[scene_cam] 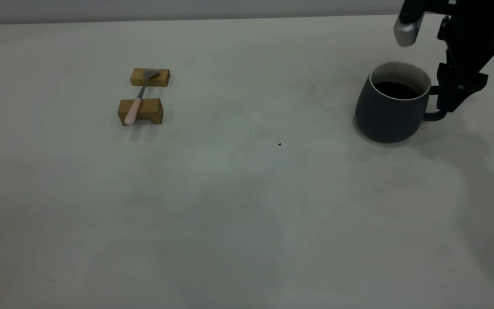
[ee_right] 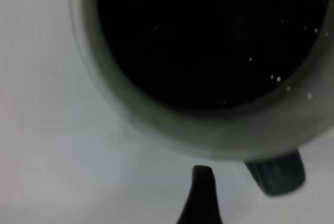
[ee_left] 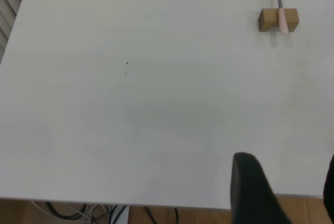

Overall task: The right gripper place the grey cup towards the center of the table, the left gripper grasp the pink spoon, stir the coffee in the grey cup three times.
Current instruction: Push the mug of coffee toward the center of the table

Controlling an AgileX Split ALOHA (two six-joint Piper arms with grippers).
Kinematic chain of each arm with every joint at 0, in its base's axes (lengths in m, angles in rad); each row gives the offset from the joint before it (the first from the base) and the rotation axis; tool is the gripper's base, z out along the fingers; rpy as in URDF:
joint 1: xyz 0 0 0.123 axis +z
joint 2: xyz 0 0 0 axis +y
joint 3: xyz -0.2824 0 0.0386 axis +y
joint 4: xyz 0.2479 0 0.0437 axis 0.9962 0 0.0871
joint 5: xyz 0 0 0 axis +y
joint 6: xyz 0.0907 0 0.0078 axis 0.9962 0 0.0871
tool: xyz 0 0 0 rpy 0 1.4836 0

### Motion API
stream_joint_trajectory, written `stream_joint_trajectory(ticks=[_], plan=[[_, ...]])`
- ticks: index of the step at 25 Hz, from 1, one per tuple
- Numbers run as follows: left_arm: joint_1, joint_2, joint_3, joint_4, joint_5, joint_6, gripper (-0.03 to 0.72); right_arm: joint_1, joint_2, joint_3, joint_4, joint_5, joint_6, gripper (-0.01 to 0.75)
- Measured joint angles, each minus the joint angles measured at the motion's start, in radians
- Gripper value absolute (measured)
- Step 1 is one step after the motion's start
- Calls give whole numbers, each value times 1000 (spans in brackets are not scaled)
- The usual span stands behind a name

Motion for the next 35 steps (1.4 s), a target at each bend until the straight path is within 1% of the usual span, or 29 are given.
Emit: stream_joint_trajectory(ticks=[2, 5, 9, 12, 15, 18, 23, 31, 35], plan=[[0, 0, 0, 0, 0, 0, 410, 0, 15, -1, 0, -12, -10, 675], [0, 0, 0, 0, 0, 0, 410, 0, 28, -1, 1, -29, -13, 605], [0, 0, 0, 0, 0, 0, 410, 3, 37, -1, 13, -36, -13, 457], [0, 0, 0, 0, 0, 0, 410, 19, 39, -1, 32, -34, -14, 344], [0, 0, 0, 0, 0, 0, 410, 42, 39, -1, 47, -31, -16, 256], [0, 0, 0, 0, 0, 0, 410, 77, 39, -1, 71, -29, -12, 193], [0, 0, 0, 0, 0, 0, 410, 144, 39, -1, 78, -32, 33, 181], [0, 0, 0, 0, 0, 0, 410, 295, 39, -1, 81, -36, 166, 181], [0, 0, 0, 0, 0, 0, 410, 355, 39, -1, 83, -53, 241, 181]])
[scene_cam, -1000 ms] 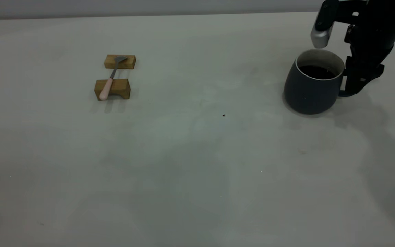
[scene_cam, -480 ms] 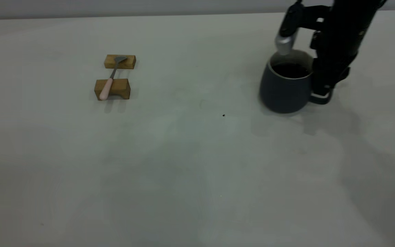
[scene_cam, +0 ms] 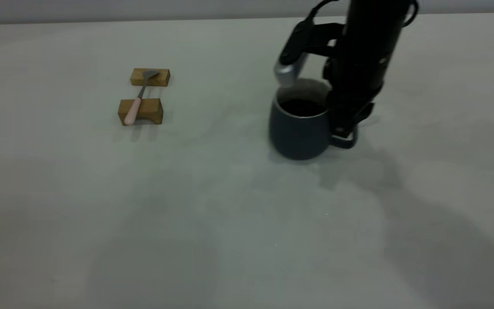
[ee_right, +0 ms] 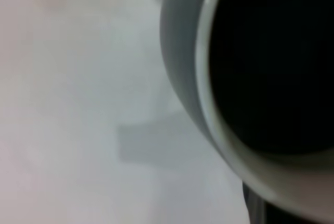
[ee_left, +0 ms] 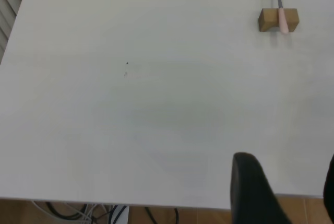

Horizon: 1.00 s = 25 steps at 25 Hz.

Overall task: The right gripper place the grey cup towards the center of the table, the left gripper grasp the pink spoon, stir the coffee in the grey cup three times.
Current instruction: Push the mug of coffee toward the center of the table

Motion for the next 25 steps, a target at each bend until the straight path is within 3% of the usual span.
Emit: stream_joint_trajectory(ticks=[7, 15, 21, 25], plan=[[0, 0, 0, 0, 0, 0, 410, 55, 4, 0, 4, -76, 97, 181], [0, 0, 0, 0, 0, 0, 410, 63, 6, 1, 80, -120, 114, 216], [0, 0, 0, 0, 0, 0, 410, 63, 6, 1, 118, -136, 125, 395], [0, 0, 0, 0, 0, 0, 410, 63, -17, 1, 117, -80, 133, 583]])
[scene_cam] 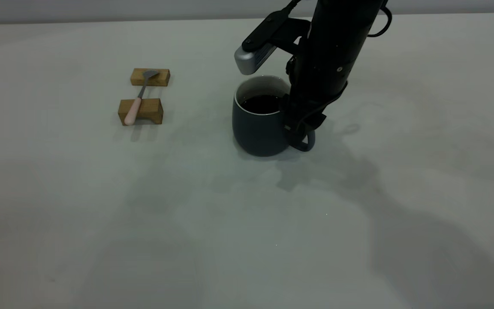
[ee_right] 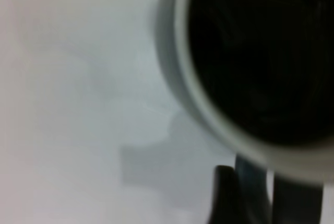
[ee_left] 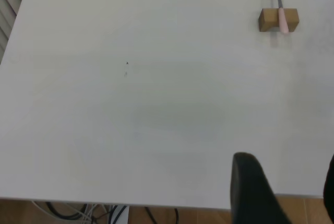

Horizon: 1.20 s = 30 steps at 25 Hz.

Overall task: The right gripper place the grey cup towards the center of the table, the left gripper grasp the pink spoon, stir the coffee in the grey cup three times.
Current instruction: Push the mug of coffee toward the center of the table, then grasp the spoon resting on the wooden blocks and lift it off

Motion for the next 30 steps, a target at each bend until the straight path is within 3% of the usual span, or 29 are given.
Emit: stream_joint_trajectory(ticks=[2, 4, 14, 21, 30], plan=[[0, 0, 0, 0, 0, 0, 410, -1, -42, 0, -17, 72, 3, 676], [0, 0, 0, 0, 0, 0, 410, -2, -107, 0, -47, 155, 7, 715], [0, 0, 0, 0, 0, 0, 410, -3, -531, 0, -205, 698, 345, 716], [0, 0, 0, 0, 0, 0, 410, -4, -788, 64, -203, 752, 467, 710], [0, 0, 0, 0, 0, 0, 410, -4, -1253, 420, -191, 764, 531, 707]])
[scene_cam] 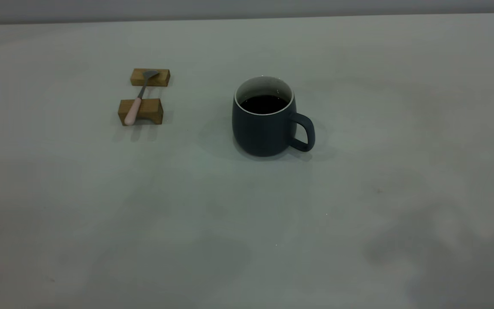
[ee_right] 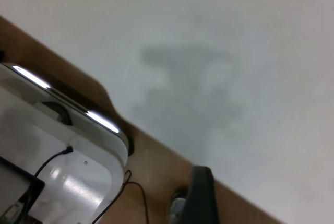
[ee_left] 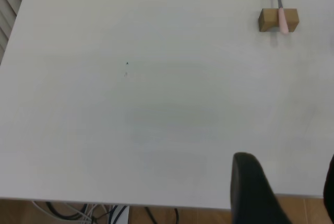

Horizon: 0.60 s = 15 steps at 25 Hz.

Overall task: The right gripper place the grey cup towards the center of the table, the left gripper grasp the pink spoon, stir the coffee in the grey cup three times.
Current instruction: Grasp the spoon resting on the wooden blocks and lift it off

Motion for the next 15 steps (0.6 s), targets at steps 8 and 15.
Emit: stream_joint_trajectory(ticks=[8, 15], plan=[[0, 0, 0, 0, 0, 0, 410, -64, -497, 318, 17, 3, 67, 695], [0, 0, 0, 0, 0, 0, 410, -284, -796, 449, 26, -66, 71, 691]])
